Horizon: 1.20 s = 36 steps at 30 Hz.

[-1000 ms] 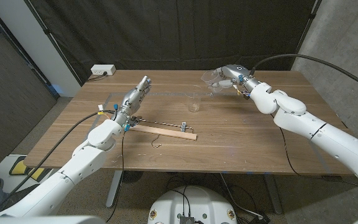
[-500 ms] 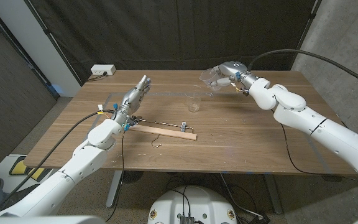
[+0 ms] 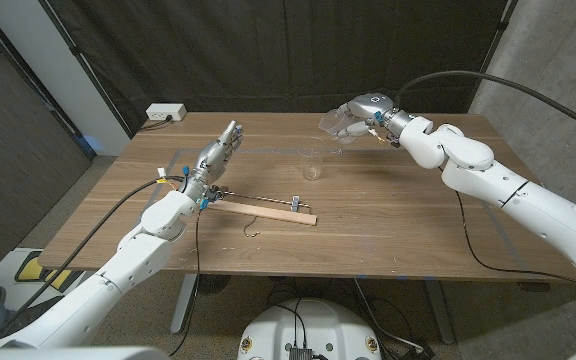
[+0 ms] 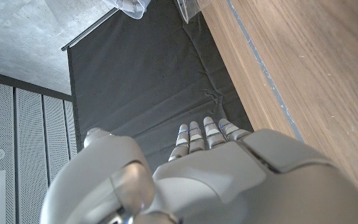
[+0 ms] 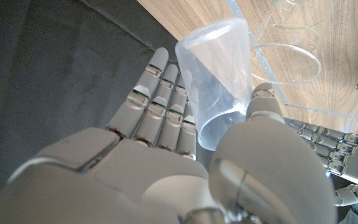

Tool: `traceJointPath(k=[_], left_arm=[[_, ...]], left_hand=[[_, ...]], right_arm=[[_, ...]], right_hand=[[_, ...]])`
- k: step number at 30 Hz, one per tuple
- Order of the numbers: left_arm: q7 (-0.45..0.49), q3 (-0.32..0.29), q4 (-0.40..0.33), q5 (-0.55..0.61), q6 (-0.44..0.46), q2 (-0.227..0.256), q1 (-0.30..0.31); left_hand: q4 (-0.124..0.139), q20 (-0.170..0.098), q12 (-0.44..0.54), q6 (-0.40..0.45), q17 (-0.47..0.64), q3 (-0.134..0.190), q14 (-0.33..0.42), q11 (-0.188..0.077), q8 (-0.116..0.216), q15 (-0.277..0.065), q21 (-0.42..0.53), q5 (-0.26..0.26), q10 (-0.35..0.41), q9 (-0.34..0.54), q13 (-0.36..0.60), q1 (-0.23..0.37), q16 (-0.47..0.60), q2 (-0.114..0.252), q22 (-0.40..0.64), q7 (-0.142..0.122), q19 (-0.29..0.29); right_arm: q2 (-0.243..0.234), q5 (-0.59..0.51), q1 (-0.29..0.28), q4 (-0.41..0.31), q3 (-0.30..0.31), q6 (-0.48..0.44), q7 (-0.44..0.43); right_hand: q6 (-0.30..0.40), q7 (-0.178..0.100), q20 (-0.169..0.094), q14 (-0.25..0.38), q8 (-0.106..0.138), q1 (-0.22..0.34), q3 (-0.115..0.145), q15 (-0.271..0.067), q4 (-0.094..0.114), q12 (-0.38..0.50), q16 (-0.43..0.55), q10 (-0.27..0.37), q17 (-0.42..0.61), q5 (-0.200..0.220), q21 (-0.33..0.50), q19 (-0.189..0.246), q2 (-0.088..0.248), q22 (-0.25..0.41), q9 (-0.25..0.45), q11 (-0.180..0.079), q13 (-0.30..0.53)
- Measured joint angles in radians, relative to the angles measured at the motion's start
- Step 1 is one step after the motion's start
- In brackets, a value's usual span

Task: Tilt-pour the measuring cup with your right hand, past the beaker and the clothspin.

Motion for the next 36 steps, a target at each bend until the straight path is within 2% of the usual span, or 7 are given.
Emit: traceJointPath(k=[14, 24, 36], left_arm=[[-0.007, 0.002, 0.008, -0.005, -0.003, -0.002, -0.003], [-0.011, 0.004, 0.008, -0.004, -0.005, -0.002, -0.006], [-0.013, 0.008, 0.013, -0.003, -0.010, -0.007, -0.010]], left_hand=[[0.004, 0.004, 0.000, 0.000, 0.000, -0.004, 0.000, 0.000, 0.000, 0.000, 0.000, -0.008, 0.000, 0.000, 0.000, 0.000, 0.000, 0.000, 0.000, 0.000, -0.004], [0.004, 0.006, 0.000, 0.000, 0.000, -0.004, 0.000, 0.000, 0.000, 0.000, 0.000, -0.008, 0.000, 0.000, 0.000, 0.009, 0.000, -0.009, 0.000, 0.000, -0.006], [0.004, 0.005, 0.000, 0.000, 0.000, -0.004, 0.000, 0.000, 0.000, 0.000, 0.000, -0.008, 0.000, 0.000, 0.000, 0.002, 0.000, -0.003, 0.000, 0.000, -0.005]], right_arm=[[-0.001, -0.086, 0.039, -0.013, -0.015, 0.035, 0.060], [0.005, -0.141, 0.063, -0.027, -0.028, 0.047, 0.114], [0.020, -0.201, 0.089, -0.047, -0.042, 0.047, 0.168]], right_hand=[[0.015, -0.004, -0.004, 0.013, -0.003, -0.003, 0.000, -0.003, 0.000, 0.000, 0.000, 0.012, 0.000, -0.001, 0.000, 0.011, 0.003, 0.000, 0.000, -0.002, 0.000], [0.032, 0.000, -0.007, 0.047, -0.004, -0.010, -0.004, -0.013, 0.004, -0.004, 0.000, 0.037, 0.002, -0.004, 0.008, 0.029, 0.010, 0.002, 0.005, -0.005, 0.000], [0.033, -0.001, -0.009, 0.049, -0.004, -0.010, -0.004, -0.014, 0.004, -0.006, 0.000, 0.047, 0.002, -0.005, 0.008, 0.031, 0.010, 0.005, 0.005, -0.005, 0.000]])
